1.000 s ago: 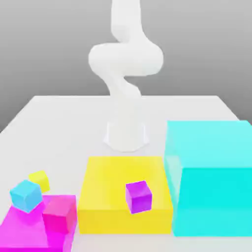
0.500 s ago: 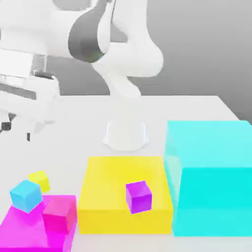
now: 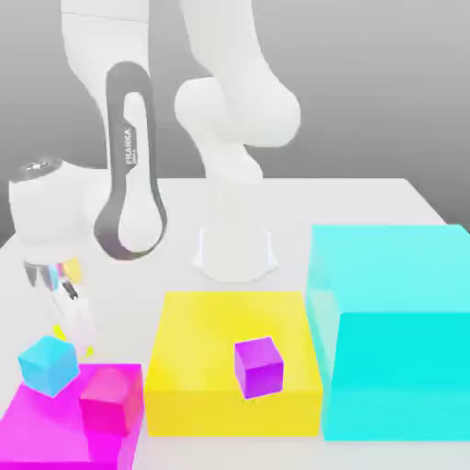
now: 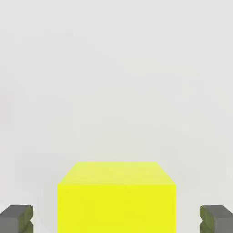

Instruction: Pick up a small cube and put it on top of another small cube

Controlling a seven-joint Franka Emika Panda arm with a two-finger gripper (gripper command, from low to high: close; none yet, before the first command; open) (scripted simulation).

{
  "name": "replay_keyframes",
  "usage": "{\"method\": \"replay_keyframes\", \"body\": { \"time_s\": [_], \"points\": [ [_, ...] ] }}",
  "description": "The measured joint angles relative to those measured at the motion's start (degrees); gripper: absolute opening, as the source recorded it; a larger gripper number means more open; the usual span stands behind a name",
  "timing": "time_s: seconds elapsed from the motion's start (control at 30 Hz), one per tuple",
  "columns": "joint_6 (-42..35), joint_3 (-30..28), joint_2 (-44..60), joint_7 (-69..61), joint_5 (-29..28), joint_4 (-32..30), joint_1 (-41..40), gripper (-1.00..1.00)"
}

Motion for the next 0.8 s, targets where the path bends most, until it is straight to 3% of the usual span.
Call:
{"method": "replay_keyframes", "body": {
  "time_s": [0.2, 0.4, 0.8],
  "points": [
    [-1.01, -0.61, -1.31, 0.91, -1.14, -0.3, 0.37, -1.0],
    [-9.82, -5.22, -12.6, 7.36, -9.55, -1.9, 3.15, -1.0],
    [-27.34, -2.19, -18.28, 35.46, -10.08, 12.17, 10.2, -1.0]
  ]
}}
